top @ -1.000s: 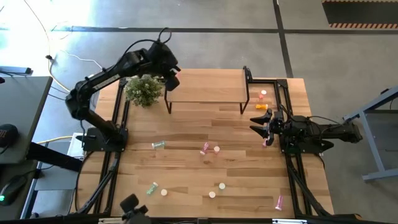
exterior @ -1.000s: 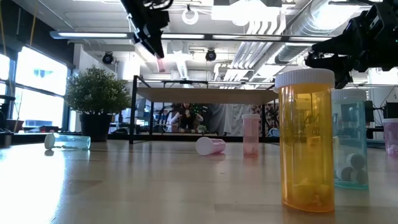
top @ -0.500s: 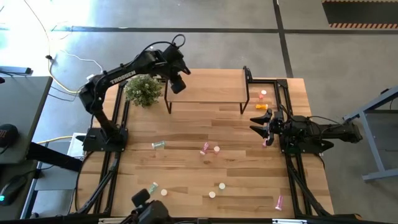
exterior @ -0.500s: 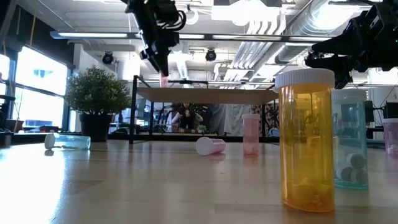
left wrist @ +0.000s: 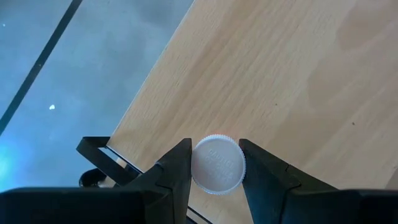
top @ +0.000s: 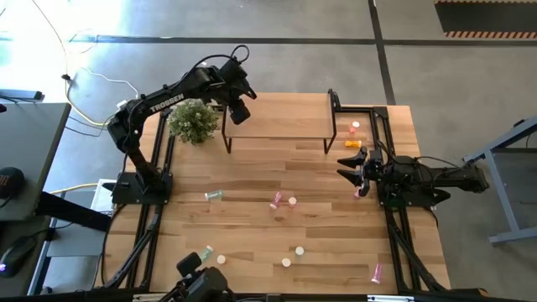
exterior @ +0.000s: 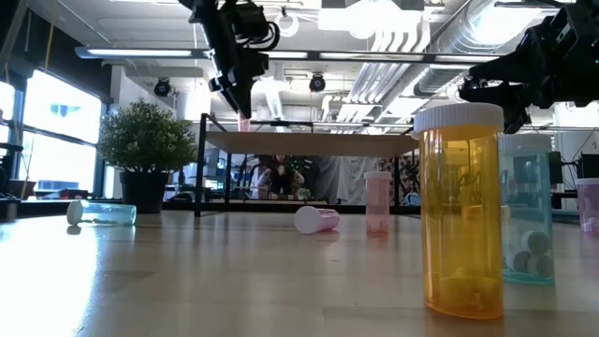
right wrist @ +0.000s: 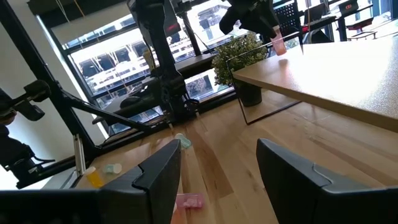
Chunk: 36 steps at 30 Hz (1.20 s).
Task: Pick and place medicine bottles onto shelf by color
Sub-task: Put the middle left pink pill bottle on the shelf
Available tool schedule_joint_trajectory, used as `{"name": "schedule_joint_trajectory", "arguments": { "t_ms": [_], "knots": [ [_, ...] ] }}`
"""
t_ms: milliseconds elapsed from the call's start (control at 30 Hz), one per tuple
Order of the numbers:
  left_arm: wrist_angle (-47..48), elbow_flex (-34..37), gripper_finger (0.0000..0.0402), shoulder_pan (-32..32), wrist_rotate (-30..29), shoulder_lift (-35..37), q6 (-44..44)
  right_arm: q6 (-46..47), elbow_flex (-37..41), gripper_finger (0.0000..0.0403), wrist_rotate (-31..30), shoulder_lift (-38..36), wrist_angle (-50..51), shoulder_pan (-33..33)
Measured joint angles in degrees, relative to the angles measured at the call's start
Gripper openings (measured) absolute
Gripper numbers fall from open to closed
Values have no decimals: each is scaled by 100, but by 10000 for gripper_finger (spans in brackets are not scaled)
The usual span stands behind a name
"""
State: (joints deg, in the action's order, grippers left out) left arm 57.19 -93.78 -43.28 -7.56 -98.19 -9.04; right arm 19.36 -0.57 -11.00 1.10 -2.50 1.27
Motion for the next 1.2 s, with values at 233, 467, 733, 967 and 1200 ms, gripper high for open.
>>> {"name": "schedule_joint_trajectory", "arguments": {
  "t_ms": [233, 467, 733, 967, 1200],
  "knots": [
    [-2, 0, 111, -21, 65, -7, -12, 6, 0, 201, 0, 0, 0, 1],
    [-2, 2, 111, -133, 329, -7, 85, 6, -1, 201, 0, 0, 0, 0],
    [15, 4, 111, -215, 451, -7, 195, 6, 1, 201, -1, 0, 0, 0],
    [7, 4, 111, -215, 242, -7, 182, 6, -1, 201, 0, 1, 0, -1],
    [7, 4, 111, -215, 219, -7, 141, 8, 1, 201, -2, 0, 0, 0]
  ]
}}
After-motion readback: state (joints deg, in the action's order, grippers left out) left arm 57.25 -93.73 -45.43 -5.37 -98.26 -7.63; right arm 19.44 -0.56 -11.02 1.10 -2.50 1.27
